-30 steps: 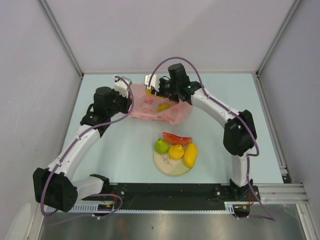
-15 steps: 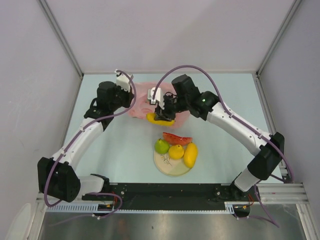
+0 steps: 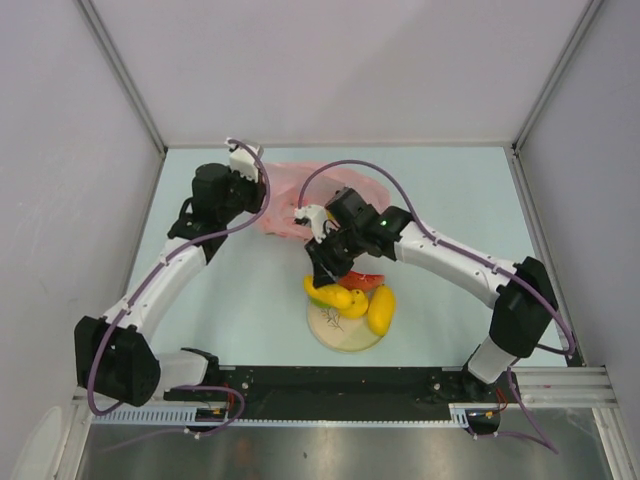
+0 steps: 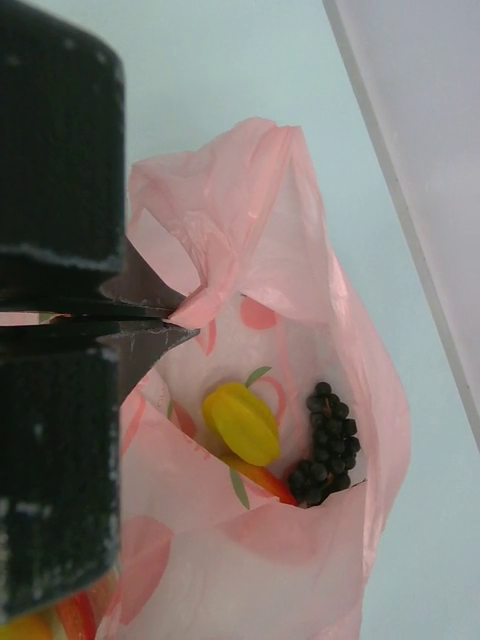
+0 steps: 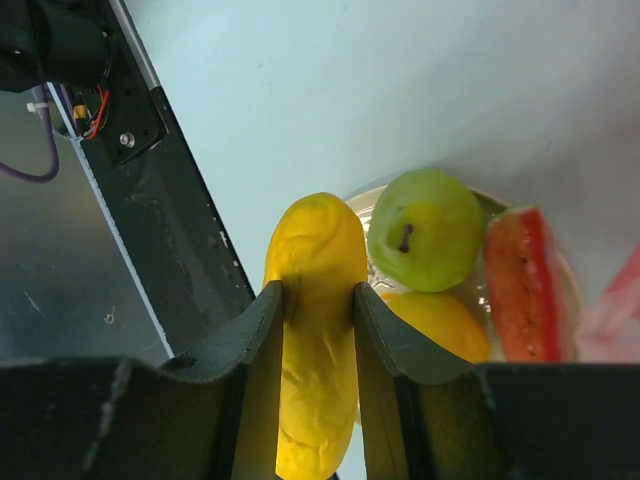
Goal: Take the fake fruits out of the plastic bag
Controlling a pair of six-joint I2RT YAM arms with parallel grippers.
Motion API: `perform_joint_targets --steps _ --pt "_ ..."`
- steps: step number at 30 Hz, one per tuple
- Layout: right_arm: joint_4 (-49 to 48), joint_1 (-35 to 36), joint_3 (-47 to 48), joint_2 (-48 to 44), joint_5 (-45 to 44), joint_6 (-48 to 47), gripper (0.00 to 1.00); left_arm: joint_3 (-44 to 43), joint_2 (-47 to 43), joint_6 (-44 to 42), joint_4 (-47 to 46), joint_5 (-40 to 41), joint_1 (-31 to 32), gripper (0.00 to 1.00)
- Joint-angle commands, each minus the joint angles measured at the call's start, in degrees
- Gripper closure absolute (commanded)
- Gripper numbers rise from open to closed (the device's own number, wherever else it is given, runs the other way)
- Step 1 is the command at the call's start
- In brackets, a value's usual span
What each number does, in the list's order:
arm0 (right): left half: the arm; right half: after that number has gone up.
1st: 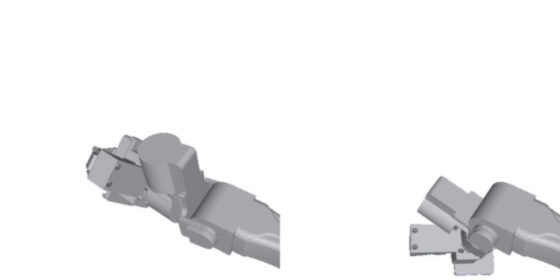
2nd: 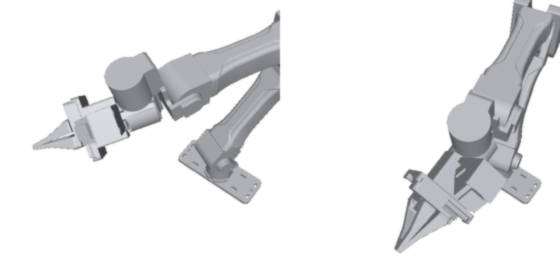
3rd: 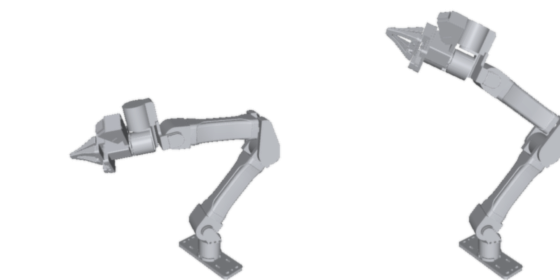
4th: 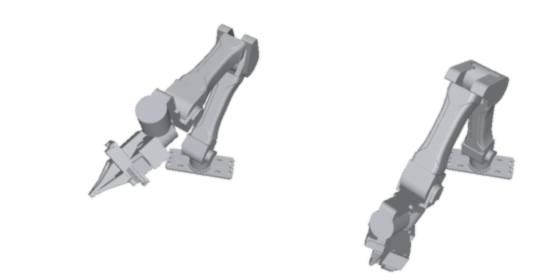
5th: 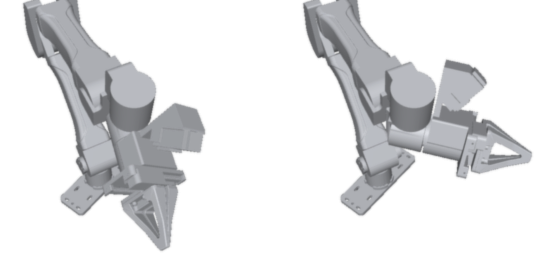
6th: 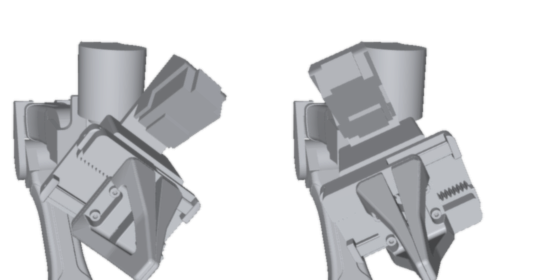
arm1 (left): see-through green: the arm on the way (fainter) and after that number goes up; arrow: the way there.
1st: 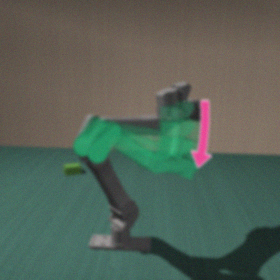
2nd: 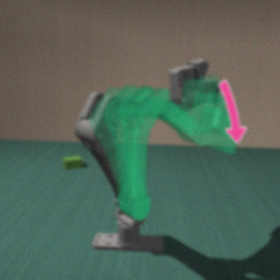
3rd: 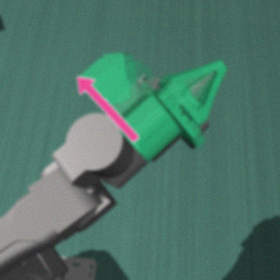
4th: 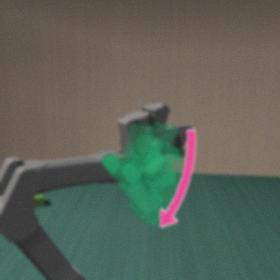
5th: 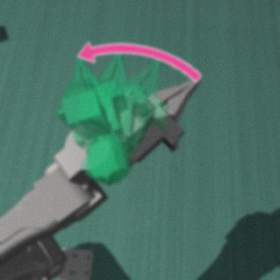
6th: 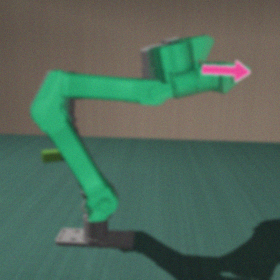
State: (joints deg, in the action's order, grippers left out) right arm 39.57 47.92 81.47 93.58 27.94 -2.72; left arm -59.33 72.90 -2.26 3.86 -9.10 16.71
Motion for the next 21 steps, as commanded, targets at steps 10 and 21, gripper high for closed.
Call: perform_joint_targets --steps 10,21 --pt "-1.5 12.5 -2.7 -1.0 -15.2 11.1 0.76 5.0 -7.9 0.4 -0.4 1.8 -1.6 1.00" --pt "-10.0 13.5 -11.1 -2.0 -17.9 11.1 0.74 6.6 -9.3 0.2 1.8 0.9 -2.0 1.00"
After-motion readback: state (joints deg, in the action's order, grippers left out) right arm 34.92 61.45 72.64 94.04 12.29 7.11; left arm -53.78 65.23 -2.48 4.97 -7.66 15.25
